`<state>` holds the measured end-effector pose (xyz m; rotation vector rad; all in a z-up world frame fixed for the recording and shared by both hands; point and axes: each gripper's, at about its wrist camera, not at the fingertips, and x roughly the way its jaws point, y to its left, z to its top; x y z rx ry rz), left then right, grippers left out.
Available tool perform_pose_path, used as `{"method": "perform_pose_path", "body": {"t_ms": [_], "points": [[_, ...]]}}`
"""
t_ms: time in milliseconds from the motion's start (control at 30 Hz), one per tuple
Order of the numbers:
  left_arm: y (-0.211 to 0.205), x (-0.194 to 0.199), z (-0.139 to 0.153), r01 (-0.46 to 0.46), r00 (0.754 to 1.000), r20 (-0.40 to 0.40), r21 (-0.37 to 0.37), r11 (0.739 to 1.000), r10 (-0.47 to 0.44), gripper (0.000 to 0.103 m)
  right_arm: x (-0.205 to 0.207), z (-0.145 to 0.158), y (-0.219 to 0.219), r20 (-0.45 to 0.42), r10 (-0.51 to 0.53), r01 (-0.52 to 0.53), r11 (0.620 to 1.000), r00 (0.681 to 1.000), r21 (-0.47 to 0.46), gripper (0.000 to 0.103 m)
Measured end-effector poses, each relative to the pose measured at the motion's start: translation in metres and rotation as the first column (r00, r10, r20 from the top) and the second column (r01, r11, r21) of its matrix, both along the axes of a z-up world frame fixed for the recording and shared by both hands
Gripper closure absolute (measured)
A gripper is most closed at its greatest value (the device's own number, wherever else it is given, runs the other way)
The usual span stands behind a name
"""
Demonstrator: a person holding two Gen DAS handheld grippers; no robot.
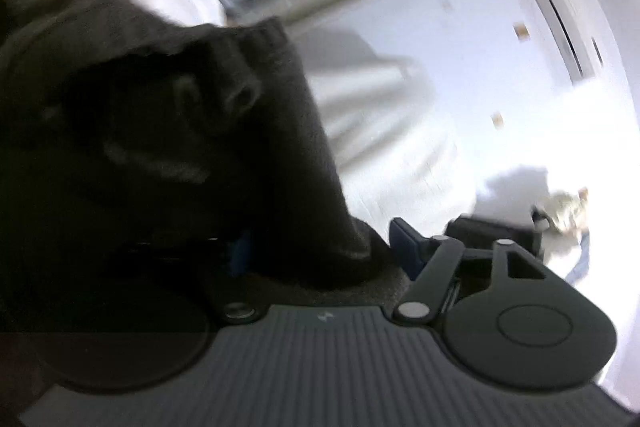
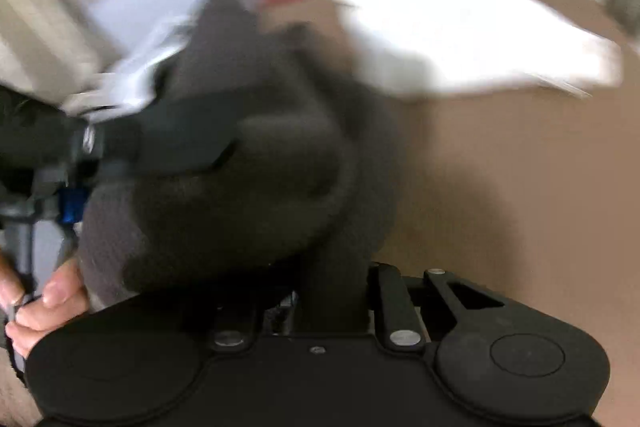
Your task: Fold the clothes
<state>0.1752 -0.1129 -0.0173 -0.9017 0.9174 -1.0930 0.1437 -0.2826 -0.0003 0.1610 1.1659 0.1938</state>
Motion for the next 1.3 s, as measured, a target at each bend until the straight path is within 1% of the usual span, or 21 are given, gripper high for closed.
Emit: {"method": "perform_pose_path", "body": {"t_ms": [67, 133, 200, 233, 300, 333, 367, 400, 433, 500, 567, 633, 733, 800, 867, 967, 1000, 1100, 1133, 1233, 1300], "points": [[-0.045, -0.012, 0.018, 0.101, 0.995, 0.015, -0.011, 0.995, -0.101, 0.043, -0.03, 0.02, -0.034, -0.019, -0.102, 0.1, 0.993, 0.995, -0.067, 0.084], [-0.094, -0.025, 0.042, 0.216, 0.974, 0.068, 0.007, 0.976, -0.216, 0.043, -0.059, 0.04, -0.06, 0.013, -0.174, 0.174, 0.978, 0.985, -0.118, 0.084], [-0.135, -0.042, 0.072, 0.257, 0.947, 0.17, 0.104, 0.961, -0.271, 0.043, -0.092, 0.054, -0.085, 0.085, -0.234, 0.244, 0.96, 0.969, -0.139, 0.084], [-0.151, -0.046, 0.081, 0.272, 0.929, 0.22, 0.143, 0.952, -0.299, 0.041, -0.111, 0.054, -0.105, 0.128, -0.291, 0.304, 0.947, 0.948, -0.098, 0.084], [-0.179, -0.05, 0.095, 0.302, 0.882, 0.31, 0.208, 0.93, -0.356, 0.035, -0.15, 0.043, -0.153, 0.208, -0.462, 0.476, 0.879, 0.862, -0.02, 0.082], [-0.184, -0.049, 0.093, 0.301, 0.863, 0.337, 0.257, 0.919, -0.377, 0.027, -0.164, 0.028, -0.17, 0.229, -0.496, 0.516, 0.856, 0.837, -0.034, 0.077], [-0.185, -0.047, 0.086, 0.292, 0.847, 0.357, 0.31, 0.905, -0.395, 0.022, -0.175, 0.009, -0.179, 0.254, -0.495, 0.533, 0.839, 0.831, -0.11, 0.071], [-0.18, -0.046, 0.075, 0.256, 0.832, 0.386, 0.369, 0.894, -0.398, 0.019, -0.185, -0.011, -0.189, 0.278, -0.492, 0.549, 0.815, 0.825, -0.185, 0.057], [-0.17, -0.05, 0.061, 0.204, 0.825, 0.413, 0.421, 0.884, -0.387, 0.017, -0.195, -0.037, -0.198, 0.279, -0.527, 0.591, 0.766, 0.803, -0.254, 0.055], [-0.143, -0.04, 0.027, 0.084, 0.842, 0.412, 0.539, 0.838, -0.348, 0.015, -0.203, -0.073, -0.213, 0.211, -0.61, 0.645, 0.713, 0.764, -0.274, 0.055], [-0.131, -0.012, -0.009, 0.024, 0.884, 0.335, 0.663, 0.748, -0.325, 0.015, -0.225, -0.091, -0.219, 0.185, -0.647, 0.673, 0.713, 0.74, -0.197, 0.056], [-0.119, 0.023, -0.033, 0.026, 0.923, 0.245, 0.728, 0.685, -0.296, 0.015, -0.239, -0.096, -0.219, 0.179, -0.649, 0.673, 0.724, 0.739, -0.153, 0.056], [-0.094, 0.044, -0.054, 0.014, 0.975, 0.142, 0.734, 0.679, -0.173, 0.015, -0.233, -0.093, -0.211, 0.21, -0.622, 0.648, 0.755, 0.755, -0.093, 0.053], [-0.079, 0.046, -0.065, 0.028, 0.987, 0.09, 0.72, 0.693, -0.133, 0.015, -0.223, -0.092, -0.202, 0.23, -0.587, 0.615, 0.786, 0.776, -0.07, 0.044], [-0.075, 0.035, -0.075, 0.036, 0.983, 0.095, 0.731, 0.681, -0.155, 0.014, -0.212, -0.092, -0.192, 0.248, -0.544, 0.572, 0.819, 0.802, -0.053, 0.042], [-0.098, 0.011, -0.075, 0.019, 0.959, 0.163, 0.781, 0.625, -0.232, 0.014, -0.192, -0.097, -0.161, 0.271, -0.481, 0.51, 0.859, 0.834, -0.044, 0.039], [-0.106, 0.004, -0.075, 0.011, 0.949, 0.183, 0.796, 0.606, -0.258, 0.013, -0.184, -0.103, -0.152, 0.272, -0.455, 0.491, 0.868, 0.848, -0.078, 0.037], [-0.108, -0.01, -0.072, 0.008, 0.934, 0.206, 0.803, 0.596, -0.291, 0.008, -0.164, -0.124, -0.134, 0.268, -0.384, 0.441, 0.875, 0.884, -0.201, 0.036], [-0.108, -0.014, -0.07, 0.008, 0.93, 0.213, 0.804, 0.594, -0.3, 0.008, -0.163, -0.129, -0.133, 0.269, -0.377, 0.436, 0.875, 0.886, -0.212, 0.036], [-0.101, -0.01, -0.073, 0.013, 0.936, 0.202, 0.798, 0.603, -0.287, 0.008, -0.172, -0.132, -0.142, 0.272, -0.424, 0.47, 0.873, 0.864, -0.133, 0.036], [-0.094, -0.004, -0.07, 0.002, 0.94, 0.2, 0.809, 0.588, -0.278, 0.008, -0.179, -0.127, -0.146, 0.291, -0.458, 0.491, 0.87, 0.84, -0.046, 0.036]]}}
